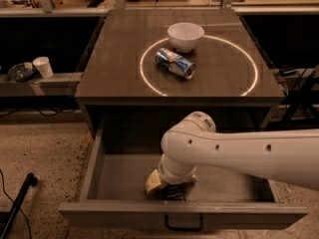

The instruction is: Pick rxbar chocolate from top drawer and place on counter

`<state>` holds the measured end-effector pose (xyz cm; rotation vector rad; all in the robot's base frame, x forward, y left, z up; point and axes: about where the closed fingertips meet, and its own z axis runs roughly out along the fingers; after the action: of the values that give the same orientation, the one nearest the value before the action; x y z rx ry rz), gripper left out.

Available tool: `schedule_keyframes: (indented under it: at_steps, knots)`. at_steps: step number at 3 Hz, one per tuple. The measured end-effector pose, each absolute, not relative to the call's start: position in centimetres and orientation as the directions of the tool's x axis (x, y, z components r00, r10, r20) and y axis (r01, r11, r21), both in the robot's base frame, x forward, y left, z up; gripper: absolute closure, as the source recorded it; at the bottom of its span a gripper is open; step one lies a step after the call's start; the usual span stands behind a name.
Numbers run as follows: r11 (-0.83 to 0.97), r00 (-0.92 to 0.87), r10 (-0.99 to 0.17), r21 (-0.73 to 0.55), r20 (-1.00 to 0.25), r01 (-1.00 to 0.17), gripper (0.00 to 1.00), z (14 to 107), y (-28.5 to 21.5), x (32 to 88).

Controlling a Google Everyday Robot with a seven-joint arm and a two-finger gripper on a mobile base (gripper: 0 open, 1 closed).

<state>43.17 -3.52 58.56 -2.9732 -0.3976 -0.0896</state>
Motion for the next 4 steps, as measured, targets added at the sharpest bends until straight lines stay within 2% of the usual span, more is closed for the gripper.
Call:
schedule_keyframes:
  at_steps: [1, 2, 3, 4]
  knots:
    - [-0.953, 0.963, 0.26, -0.141, 0.076, 0.268, 0.42, 58.6, -3.6, 43.1]
    - [-0.953, 0.963, 0.26, -0.141, 0.076, 0.268, 0.65, 59.2, -3.6, 43.1]
    - [-0.944, 0.964, 0.254, -0.199, 0.077, 0.264, 0.88, 59.5, -3.4, 43.1]
    - [-0.927, 0.961, 0.265, -0.251, 0.084, 0.278, 1.0, 60.1, -3.2, 43.0]
